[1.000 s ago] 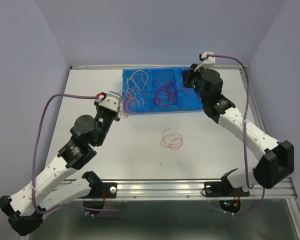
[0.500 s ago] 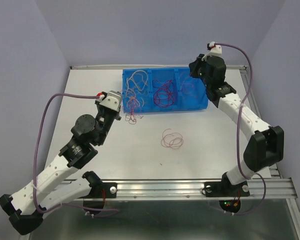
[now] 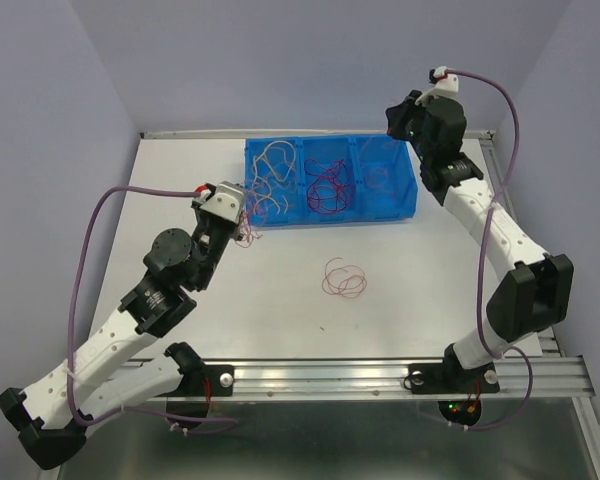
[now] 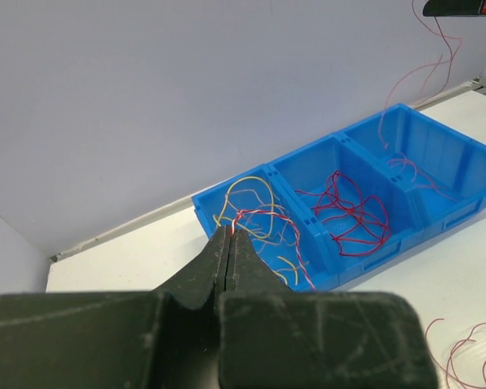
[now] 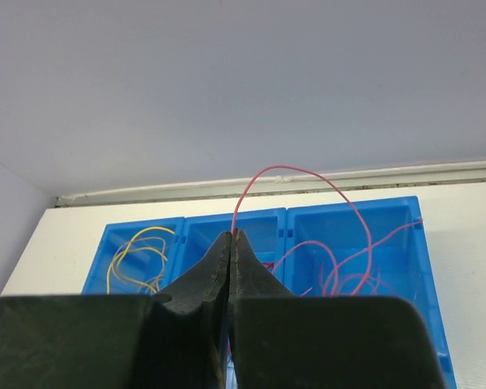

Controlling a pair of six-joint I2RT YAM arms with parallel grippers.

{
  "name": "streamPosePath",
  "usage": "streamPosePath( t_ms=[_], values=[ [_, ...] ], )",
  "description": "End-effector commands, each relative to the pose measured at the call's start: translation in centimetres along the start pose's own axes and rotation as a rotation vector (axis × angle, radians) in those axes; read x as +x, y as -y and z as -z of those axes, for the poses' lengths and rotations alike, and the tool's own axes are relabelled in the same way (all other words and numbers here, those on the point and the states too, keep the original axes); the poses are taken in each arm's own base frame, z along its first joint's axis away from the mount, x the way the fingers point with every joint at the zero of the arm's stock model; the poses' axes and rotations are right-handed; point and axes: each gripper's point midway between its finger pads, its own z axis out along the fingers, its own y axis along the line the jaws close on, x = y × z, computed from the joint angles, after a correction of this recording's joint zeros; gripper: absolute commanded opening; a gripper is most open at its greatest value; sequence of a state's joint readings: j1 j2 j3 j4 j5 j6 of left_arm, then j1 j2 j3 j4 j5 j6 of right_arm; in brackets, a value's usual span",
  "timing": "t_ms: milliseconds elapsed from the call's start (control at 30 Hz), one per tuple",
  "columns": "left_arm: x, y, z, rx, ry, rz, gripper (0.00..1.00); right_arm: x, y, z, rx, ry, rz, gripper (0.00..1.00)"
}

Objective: Untangle the cables

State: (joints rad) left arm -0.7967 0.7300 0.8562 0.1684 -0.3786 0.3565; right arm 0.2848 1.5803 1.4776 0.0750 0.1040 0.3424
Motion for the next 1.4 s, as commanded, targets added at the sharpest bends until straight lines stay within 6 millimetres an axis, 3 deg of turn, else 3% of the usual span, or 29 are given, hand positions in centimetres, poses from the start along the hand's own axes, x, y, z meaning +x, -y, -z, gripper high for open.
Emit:
streamPosePath(
  t_ms=[0,33,233,367,500,633,767,800,867,900,933,967,1200,1333,1367],
  values=[
    [-1.0,-0.1,-0.1,-0.011,0.051,0.03,0.0,2.0,1.1,-0.3,0.027,-0.025,0.018,0.01],
    [-0.9,-0.1,-0.2,-0.01,0.048,0.029,0.0,3.5,1.7,-0.4,0.04,-0.053,0.021,0.01],
    [-0.9,0.0,-0.1,-0.004,0.048,0.028,0.0,8.1,3.6,-1.6,0.093,-0.135,0.009,0.01],
    [-0.8,0.1,-0.1,-0.001,0.048,0.029,0.0,13.0,6.0,-3.3,0.175,-0.215,0.003,0.01],
    [-0.6,0.2,-0.1,0.004,0.043,0.026,0.0,16.4,8.2,-4.5,0.261,-0.256,-0.005,0.01],
    [-0.4,0.4,-0.2,0.01,0.038,0.022,0.0,18.4,9.4,-5.3,0.307,-0.301,0.005,0.01],
    [-0.4,0.4,-0.2,0.01,0.039,0.022,0.0,17.6,9.2,-5.4,0.313,-0.297,0.011,0.05],
    [-0.5,0.3,-0.2,0.008,0.042,0.023,0.0,17.1,9.0,-5.3,0.31,-0.287,0.01,0.1],
    [-0.4,0.4,-0.2,0.009,0.041,0.023,0.0,15.0,8.4,-4.9,0.296,-0.254,0.019,0.31],
    [-0.4,0.4,-0.2,0.009,0.041,0.023,0.0,14.6,8.3,-4.5,0.294,-0.248,0.02,0.5],
    [-0.4,0.4,-0.2,0.01,0.039,0.024,0.0,13.8,8.0,-4.2,0.288,-0.235,0.02,0.53],
    [-0.4,0.4,-0.2,0.009,0.038,0.023,0.0,12.3,7.5,-3.7,0.279,-0.208,0.015,0.54],
    [-0.2,0.6,-0.4,0.015,0.033,0.021,0.0,8.2,5.4,-0.9,0.207,-0.151,-0.014,0.55],
    [-0.2,0.7,-0.4,0.018,0.033,0.018,0.0,8.5,4.2,0.1,0.163,-0.177,-0.084,0.64],
    [-0.2,0.7,-0.4,0.018,0.033,0.02,0.0,9.5,4.6,0.5,0.184,-0.212,-0.098,0.64]
  ],
)
